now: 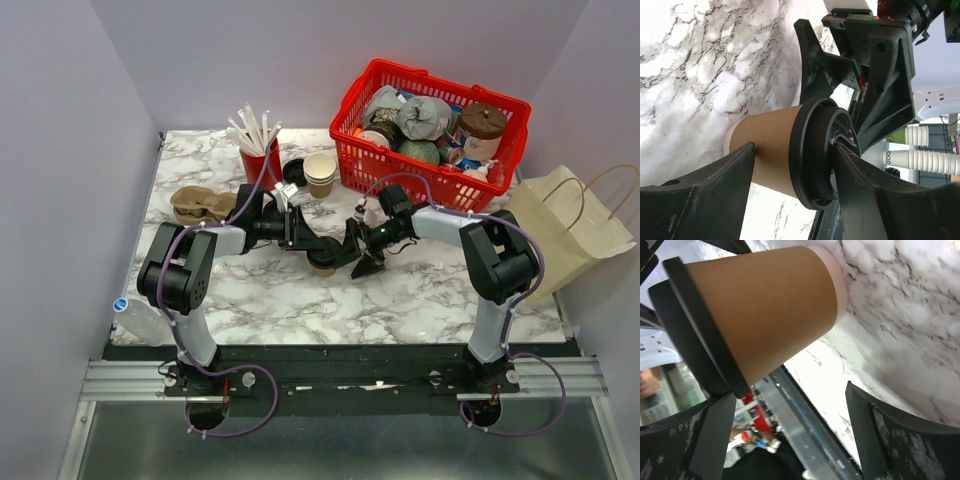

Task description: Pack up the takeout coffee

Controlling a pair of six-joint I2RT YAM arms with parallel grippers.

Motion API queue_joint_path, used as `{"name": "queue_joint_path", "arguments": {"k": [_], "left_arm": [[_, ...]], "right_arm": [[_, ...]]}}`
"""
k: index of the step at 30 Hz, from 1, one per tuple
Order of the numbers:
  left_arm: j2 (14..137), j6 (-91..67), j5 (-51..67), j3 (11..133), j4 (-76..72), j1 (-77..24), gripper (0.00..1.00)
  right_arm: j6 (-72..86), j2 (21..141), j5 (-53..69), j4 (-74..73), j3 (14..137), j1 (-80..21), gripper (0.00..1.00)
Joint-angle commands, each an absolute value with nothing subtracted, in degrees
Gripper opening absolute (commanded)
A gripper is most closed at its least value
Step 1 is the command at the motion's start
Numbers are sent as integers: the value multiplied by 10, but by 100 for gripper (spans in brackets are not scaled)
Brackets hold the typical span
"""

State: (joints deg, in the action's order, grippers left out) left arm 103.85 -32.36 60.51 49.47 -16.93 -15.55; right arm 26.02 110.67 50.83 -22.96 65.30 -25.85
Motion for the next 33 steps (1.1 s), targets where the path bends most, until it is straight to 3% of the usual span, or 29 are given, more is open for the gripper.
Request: {"name": "queue_joint_path", "arguments": {"k": [1,6,10,15,22,29,33], "left_arm": [[1082,-270,534,461,-123,-168,69],[1084,-272,537,464,-131,-167,69],[1070,-284,561,473,-145,-168,70],[1044,-335,591,480,-202,-168,79],[986,-351,577,498,-208,-166,89],[944,-352,557,460,-173,-148,88],[937,-330,551,444,-142,-135,81]], "right_arm": [[298,1194,197,-225,629,-256,93],[287,1188,221,-204,638,-255,92],[199,1110,298,-181,657,-256,94],[72,1014,345,-195,651,-256,99],[68,968,395,-189,645,-250,100],[54,1026,407,-192,703,-250,98],[74,1063,440,-172,741,-250,92]]}}
